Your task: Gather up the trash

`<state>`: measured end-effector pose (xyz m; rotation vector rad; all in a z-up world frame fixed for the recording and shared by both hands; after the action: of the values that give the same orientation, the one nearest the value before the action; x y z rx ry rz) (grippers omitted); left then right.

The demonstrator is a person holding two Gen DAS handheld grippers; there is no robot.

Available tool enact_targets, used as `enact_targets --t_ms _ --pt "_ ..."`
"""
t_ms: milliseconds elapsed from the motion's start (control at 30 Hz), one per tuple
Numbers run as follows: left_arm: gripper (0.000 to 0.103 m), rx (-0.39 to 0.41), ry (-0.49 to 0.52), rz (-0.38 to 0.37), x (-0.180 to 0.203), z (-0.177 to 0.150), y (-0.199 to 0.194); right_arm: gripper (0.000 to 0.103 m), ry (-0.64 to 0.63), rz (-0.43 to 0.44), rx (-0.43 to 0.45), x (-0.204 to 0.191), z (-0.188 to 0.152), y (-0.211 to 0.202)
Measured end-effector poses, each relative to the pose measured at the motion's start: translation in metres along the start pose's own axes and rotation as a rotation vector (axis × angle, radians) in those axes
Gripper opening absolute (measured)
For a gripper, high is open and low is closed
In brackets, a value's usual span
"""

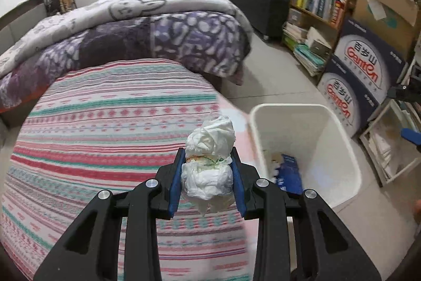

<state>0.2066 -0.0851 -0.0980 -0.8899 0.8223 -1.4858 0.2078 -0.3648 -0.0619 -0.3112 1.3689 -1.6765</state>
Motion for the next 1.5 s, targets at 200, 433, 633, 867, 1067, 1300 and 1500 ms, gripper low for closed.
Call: enact_targets --t_ms 200,433,633,867,1067,1300,1500 --pt "0.034 -0.014 0.055 -0.062 0.056 0.022 0.005 0.087 0.059 -0.007 0.035 0.025 0.016 -0.015" --pt "0.043 -0.024 0.102 -0.145 0.113 0.047 0.009 0.091 0.107 -0.017 0.081 0.049 0.032 -0.029" --pt "0.069 -0.011 0.081 -0.162 0.112 0.051 0.001 0.092 0.083 -0.044 0.139 0.048 0.033 -0.044" --pt "0.072 0.008 0.039 -0.069 0.057 0.02 -0.015 0.094 -0.066 -0.079 0.173 0.011 0.003 -0.054" --pt "0.083 0.069 -0.036 0.017 -0.005 -0.008 -0.047 0.096 -0.228 -0.125 0.189 -0.024 -0.041 -0.057" --pt "0.094 0.154 -0.124 0.14 -0.075 -0.043 -0.081 0.096 -0.343 -0.107 0.195 -0.055 -0.103 -0.054" --pt "0.095 0.149 -0.225 0.145 -0.118 -0.062 -0.093 0.096 -0.487 -0.094 0.249 -0.087 -0.155 -0.052"
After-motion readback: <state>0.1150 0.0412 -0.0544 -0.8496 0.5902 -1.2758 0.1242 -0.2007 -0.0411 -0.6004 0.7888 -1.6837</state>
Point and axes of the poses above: each gripper's, at about its wrist camera, not at the fingertips, and y roughly the way its jaws point, x to its right, z to its top, the point moved 7 cm from there along y, roughly the way its jaws point, and after that the axes turned 12 degrees about -x, right-handed, at the moved point
